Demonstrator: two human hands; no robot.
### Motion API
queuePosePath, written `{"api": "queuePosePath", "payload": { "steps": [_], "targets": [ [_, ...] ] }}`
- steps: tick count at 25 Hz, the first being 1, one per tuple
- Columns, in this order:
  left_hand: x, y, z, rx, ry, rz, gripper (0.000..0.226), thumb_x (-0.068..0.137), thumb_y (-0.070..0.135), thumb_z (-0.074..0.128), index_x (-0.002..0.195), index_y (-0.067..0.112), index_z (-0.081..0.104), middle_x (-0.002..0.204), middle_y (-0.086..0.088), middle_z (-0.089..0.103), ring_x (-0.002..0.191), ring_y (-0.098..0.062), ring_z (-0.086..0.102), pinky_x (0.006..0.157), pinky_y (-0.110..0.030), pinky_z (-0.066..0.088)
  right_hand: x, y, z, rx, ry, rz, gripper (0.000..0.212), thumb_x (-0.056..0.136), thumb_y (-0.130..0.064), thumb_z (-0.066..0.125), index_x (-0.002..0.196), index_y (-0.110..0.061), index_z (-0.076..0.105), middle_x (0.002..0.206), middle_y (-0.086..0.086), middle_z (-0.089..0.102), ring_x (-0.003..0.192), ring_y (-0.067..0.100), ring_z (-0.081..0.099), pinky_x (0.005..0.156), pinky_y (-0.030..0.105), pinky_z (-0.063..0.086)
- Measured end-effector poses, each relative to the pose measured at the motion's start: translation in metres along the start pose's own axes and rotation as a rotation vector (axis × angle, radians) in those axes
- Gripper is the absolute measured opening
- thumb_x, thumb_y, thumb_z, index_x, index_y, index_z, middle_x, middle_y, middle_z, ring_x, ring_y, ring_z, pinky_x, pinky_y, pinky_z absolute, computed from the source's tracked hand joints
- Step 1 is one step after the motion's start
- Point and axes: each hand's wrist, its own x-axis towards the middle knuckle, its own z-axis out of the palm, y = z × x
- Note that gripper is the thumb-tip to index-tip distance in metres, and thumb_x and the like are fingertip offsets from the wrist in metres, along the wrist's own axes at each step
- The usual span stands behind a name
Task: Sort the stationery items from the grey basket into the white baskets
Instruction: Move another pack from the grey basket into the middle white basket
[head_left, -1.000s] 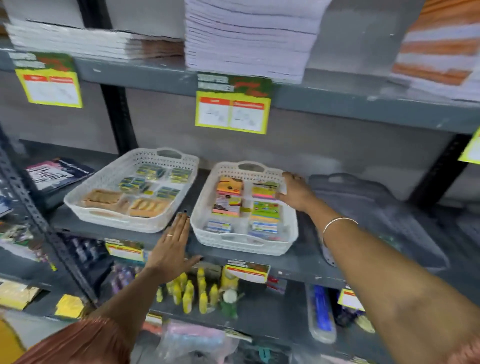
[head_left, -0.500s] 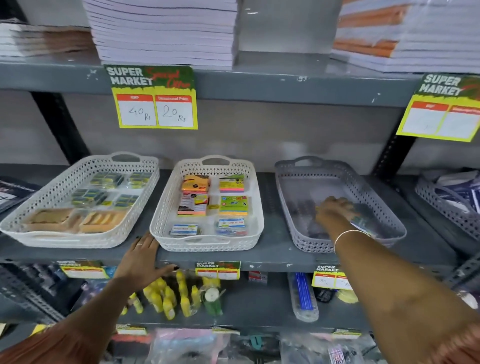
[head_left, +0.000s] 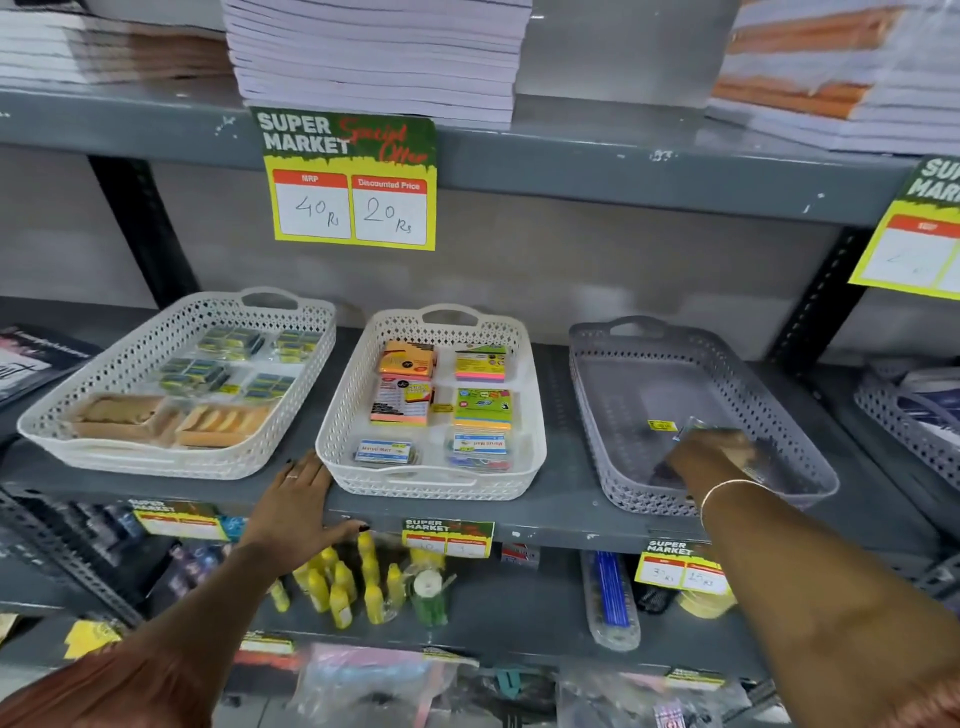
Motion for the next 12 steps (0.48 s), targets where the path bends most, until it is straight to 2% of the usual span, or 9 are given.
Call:
{"api": "queuePosePath", "payload": {
  "steps": [2,3,5,7,9,10,12],
  "targets": [
    [0.000,0.001,-0.002,-0.012,0.006,-0.003,0.109,0.063,0.088,0.024,0.130,0.005,0.045,0.130,-0.018,0.053,0.121,-0.034,0.047,0.104,-0.047,0.037,-0.013,-0.010,-0.019,0.035,0.072,0.034,0.060,0.093,-0.021,0.055,0.145,-0.001,0.032,0.152,0.016,0.034,0.142,0.033,0.032,0.118,0.047,0.025],
    [-0.001,0.001,-0.003,-0.011,0.008,-0.007,0.110,0.063,0.089,0.020,0.131,0.005,0.044,0.132,-0.018,0.052,0.122,-0.034,0.046,0.105,-0.047,0.036,-0.017,-0.020,-0.039,0.087,0.171,0.068,0.063,0.093,-0.023,0.057,0.147,-0.004,0.030,0.154,0.014,0.032,0.143,0.032,0.030,0.118,0.047,0.020],
    [-0.001,0.001,-0.002,-0.014,-0.001,-0.013,0.112,0.063,0.089,0.021,0.134,0.005,0.040,0.137,-0.017,0.048,0.126,-0.033,0.043,0.108,-0.046,0.032,-0.026,-0.044,-0.068,0.164,0.248,0.013,0.058,0.093,-0.021,0.056,0.145,-0.006,0.036,0.153,0.014,0.035,0.141,0.031,0.035,0.114,0.049,0.026],
    [-0.002,0.001,-0.001,-0.017,-0.012,-0.017,0.109,0.063,0.086,0.027,0.137,0.006,0.036,0.140,-0.016,0.044,0.129,-0.031,0.039,0.111,-0.045,0.028,-0.051,-0.078,-0.090,0.228,0.326,-0.144,0.048,0.093,-0.018,0.053,0.138,-0.007,0.046,0.146,0.015,0.042,0.135,0.032,0.044,0.108,0.047,0.037],
    [0.000,0.001,0.000,-0.014,-0.016,-0.011,0.109,0.064,0.087,0.025,0.136,0.006,0.037,0.138,-0.016,0.047,0.128,-0.031,0.041,0.110,-0.045,0.029,-0.080,-0.118,-0.099,0.335,0.427,-0.368,0.044,0.090,-0.023,0.054,0.131,-0.006,0.053,0.136,0.015,0.046,0.124,0.031,0.052,0.100,0.040,0.046],
    [0.000,0.000,0.000,-0.020,-0.015,-0.013,0.108,0.065,0.087,0.026,0.135,0.005,0.038,0.136,-0.016,0.048,0.127,-0.031,0.042,0.110,-0.046,0.030,-0.096,-0.137,-0.101,0.344,0.433,-0.504,0.044,0.089,-0.025,0.056,0.128,-0.006,0.055,0.133,0.014,0.049,0.119,0.031,0.055,0.096,0.037,0.048],
    [-0.001,0.000,-0.001,-0.037,-0.023,-0.017,0.104,0.066,0.083,0.032,0.136,0.005,0.037,0.137,-0.017,0.048,0.128,-0.031,0.041,0.110,-0.046,0.029,-0.127,-0.170,-0.093,0.333,0.341,-0.759,0.041,0.084,-0.025,0.061,0.120,-0.007,0.058,0.131,0.011,0.054,0.114,0.031,0.059,0.090,0.034,0.049]
  ]
}}
